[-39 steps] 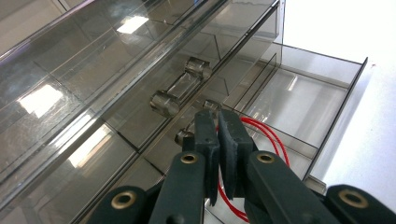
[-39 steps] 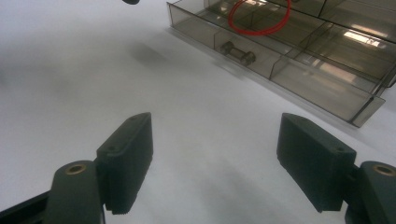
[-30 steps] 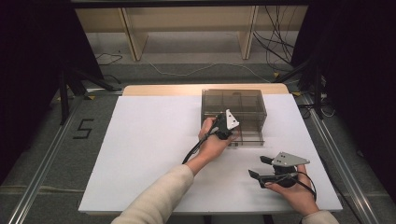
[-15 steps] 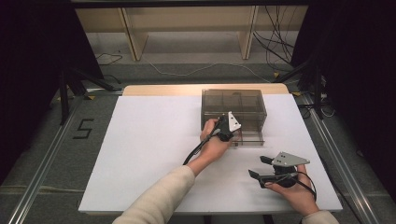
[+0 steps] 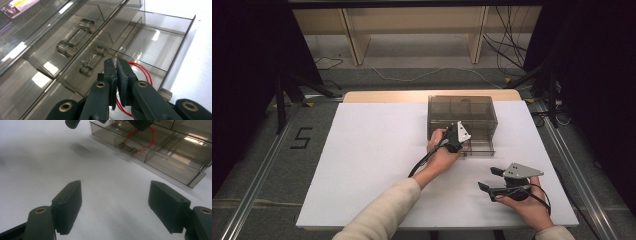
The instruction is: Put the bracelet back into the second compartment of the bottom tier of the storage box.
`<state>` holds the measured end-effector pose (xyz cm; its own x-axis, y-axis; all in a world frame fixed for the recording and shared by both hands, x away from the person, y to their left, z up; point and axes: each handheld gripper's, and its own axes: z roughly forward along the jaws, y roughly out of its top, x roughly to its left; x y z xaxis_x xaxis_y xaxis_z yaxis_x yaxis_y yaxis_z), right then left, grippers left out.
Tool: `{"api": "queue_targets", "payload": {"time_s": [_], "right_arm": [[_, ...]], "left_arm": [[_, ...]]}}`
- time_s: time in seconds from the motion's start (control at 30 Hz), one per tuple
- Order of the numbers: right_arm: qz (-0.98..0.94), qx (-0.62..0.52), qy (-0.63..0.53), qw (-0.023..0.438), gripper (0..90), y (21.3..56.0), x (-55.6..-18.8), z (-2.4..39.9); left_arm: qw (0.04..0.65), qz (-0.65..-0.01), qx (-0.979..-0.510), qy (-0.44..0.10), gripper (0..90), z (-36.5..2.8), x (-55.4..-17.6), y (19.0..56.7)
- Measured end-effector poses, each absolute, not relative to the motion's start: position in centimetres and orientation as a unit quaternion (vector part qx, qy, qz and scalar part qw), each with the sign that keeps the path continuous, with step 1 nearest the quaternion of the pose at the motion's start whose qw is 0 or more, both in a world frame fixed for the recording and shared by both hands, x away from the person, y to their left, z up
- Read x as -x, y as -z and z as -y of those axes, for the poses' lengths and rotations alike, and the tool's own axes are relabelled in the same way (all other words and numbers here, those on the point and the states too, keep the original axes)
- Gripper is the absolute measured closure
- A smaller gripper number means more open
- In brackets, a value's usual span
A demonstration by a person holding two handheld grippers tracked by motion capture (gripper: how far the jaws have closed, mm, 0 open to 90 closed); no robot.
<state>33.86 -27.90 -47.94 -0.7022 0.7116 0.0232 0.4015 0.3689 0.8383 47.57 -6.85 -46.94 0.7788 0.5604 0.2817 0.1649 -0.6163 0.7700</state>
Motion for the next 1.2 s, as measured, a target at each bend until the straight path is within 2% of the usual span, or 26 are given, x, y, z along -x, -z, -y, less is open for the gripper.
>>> {"api": "queue_targets", "payload": {"time_s": [0.3,0.87,1.2], "right_arm": [[-0.81,-0.342,-0.443,0.175,27.7,47.9,-33.9,27.9],[-0.81,-0.343,-0.443,0.175,27.7,48.0,-33.9,27.9],[-0.812,-0.339,-0.441,0.175,27.6,48.0,-33.9,27.9]], "left_arm": [[0.373,-0.21,-0.869,-0.248,85.3,6.8,-47.6,47.2],[0.404,-0.226,-0.858,-0.222,73.8,5.0,-46.2,45.4],[0.418,-0.237,-0.851,-0.211,56.8,4.0,-45.4,44.2]]}}
